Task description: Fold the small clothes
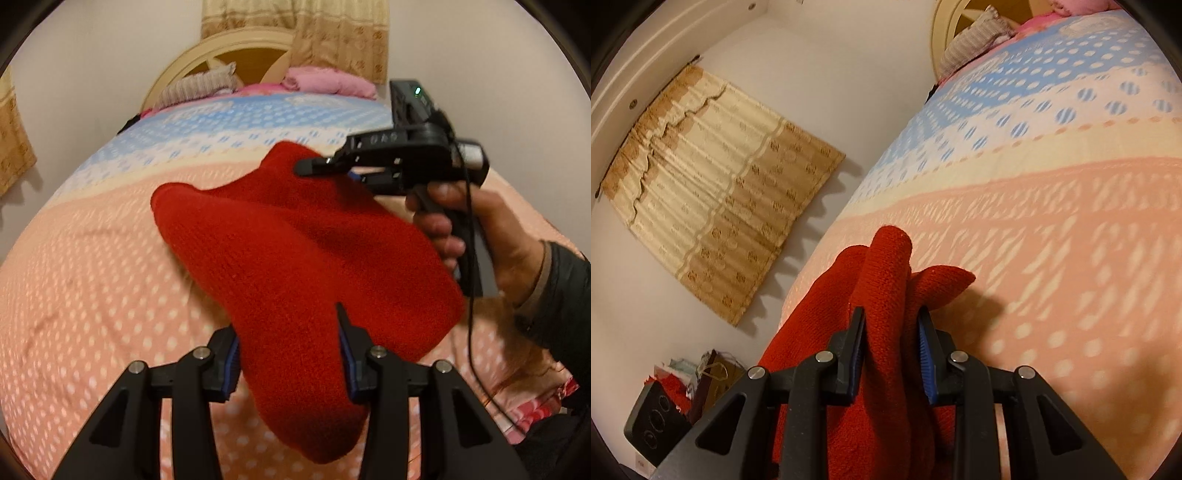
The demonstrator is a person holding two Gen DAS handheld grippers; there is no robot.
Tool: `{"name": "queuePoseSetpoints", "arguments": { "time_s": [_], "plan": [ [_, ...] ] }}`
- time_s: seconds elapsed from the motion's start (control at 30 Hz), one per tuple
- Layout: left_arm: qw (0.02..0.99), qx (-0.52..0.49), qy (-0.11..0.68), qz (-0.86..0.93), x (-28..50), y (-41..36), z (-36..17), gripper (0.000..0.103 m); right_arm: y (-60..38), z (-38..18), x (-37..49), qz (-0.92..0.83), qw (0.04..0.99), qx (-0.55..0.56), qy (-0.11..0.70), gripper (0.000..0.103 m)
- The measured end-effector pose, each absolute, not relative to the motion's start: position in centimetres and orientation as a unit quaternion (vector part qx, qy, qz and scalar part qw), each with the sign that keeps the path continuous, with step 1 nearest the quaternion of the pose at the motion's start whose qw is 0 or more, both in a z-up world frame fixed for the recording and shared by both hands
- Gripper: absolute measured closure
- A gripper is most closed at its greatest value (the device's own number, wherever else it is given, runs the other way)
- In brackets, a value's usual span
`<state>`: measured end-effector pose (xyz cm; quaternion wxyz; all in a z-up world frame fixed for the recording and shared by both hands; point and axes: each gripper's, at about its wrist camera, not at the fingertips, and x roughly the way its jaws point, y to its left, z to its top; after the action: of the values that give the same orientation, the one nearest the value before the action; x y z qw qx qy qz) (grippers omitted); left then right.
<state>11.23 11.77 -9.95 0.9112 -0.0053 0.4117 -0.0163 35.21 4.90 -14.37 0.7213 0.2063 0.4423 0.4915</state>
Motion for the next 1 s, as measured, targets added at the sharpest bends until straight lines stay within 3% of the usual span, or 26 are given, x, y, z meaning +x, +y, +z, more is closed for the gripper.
{"name": "queuePoseSetpoints", "arguments": {
  "time_s": [0.13, 0.33, 0.5, 0.73, 1.0],
  "plan": [
    [0.902, -0.016, 0.431, -0.002, 11.9, 12.3, -11.8, 0.039, 6.2, -15.6, 35.0, 0.477, 0.726, 0.194, 0.456, 0.076],
    [0.907, 0.003, 0.42, 0.009, 11.2, 11.7, -11.3, 0.035, 5.2, -17.4, 36.3, 0.414, 0.745, 0.19, 0.488, 0.071],
    [0.923, 0.012, 0.385, 0.028, 8.6, 12.3, -9.4, 0.032, 3.4, -15.2, 35.7, 0.381, 0.774, 0.188, 0.47, 0.069],
    [0.945, -0.005, 0.322, 0.058, 6.9, 13.7, -6.2, 0.014, 0.3, -9.2, 29.9, 0.364, 0.829, 0.145, 0.399, 0.056],
    [0.956, -0.027, 0.28, 0.081, 5.8, 15.1, -4.1, 0.013, -1.1, -5.5, 21.6, 0.351, 0.874, 0.074, 0.329, 0.049]
  ]
}}
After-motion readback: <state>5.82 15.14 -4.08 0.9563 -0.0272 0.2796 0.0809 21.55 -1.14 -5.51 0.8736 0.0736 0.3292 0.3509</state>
